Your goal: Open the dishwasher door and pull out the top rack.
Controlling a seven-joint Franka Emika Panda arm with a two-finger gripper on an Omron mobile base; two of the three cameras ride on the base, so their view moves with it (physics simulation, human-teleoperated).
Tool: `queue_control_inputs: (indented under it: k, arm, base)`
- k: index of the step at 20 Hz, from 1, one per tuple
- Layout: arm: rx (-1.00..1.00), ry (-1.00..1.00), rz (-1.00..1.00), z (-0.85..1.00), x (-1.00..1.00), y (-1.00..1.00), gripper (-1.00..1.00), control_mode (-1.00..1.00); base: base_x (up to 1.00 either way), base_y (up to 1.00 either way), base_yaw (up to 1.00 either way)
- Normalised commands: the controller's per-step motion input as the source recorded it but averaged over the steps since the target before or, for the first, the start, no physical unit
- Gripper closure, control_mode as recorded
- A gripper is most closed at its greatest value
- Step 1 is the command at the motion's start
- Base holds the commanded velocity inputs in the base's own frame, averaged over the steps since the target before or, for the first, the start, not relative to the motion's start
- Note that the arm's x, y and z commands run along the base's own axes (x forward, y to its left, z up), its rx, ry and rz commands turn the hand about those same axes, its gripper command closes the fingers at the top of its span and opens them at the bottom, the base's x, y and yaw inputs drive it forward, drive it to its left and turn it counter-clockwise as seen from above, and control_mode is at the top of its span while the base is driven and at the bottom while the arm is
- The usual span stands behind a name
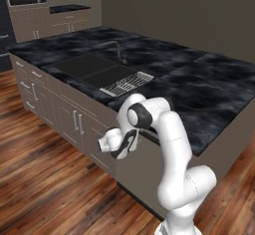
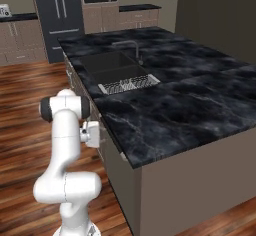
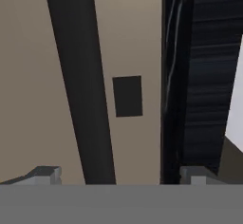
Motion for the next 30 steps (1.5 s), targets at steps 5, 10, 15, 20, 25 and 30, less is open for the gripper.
queue_control_inputs:
  k: [5, 10, 15, 20, 25, 30]
  arm:
    - [-0.01, 0.0, 0.0, -0.2, 0.19, -0.16, -1.0, -1.0]
    - [-0.02, 0.0, 0.0, -0.13, 0.21, -0.16, -1.0, -1.0]
    - [-0.02, 0.0, 0.0, -0.12, 0.2, -0.16, -1.0, -1.0]
    - [-0.03, 0.0, 0.0, -0.12, 0.2, -0.16, -1.0, -1.0]
    - [-0.02, 0.0, 0.0, -0.11, 0.27, -0.11, 1.0, -1.0]
    - [0.0, 0.0, 0.0, -0.16, 0.1, -0.01, 1.0, -1.0]
  base:
    - [0.0, 0.0, 0.0]
    - [0.0, 0.0, 0.0]
    - [0.0, 0.0, 0.0]
    - [0.0, 0.0, 0.0]
    - [0.0, 0.0, 0.0]
    - [0.0, 0.0, 0.0]
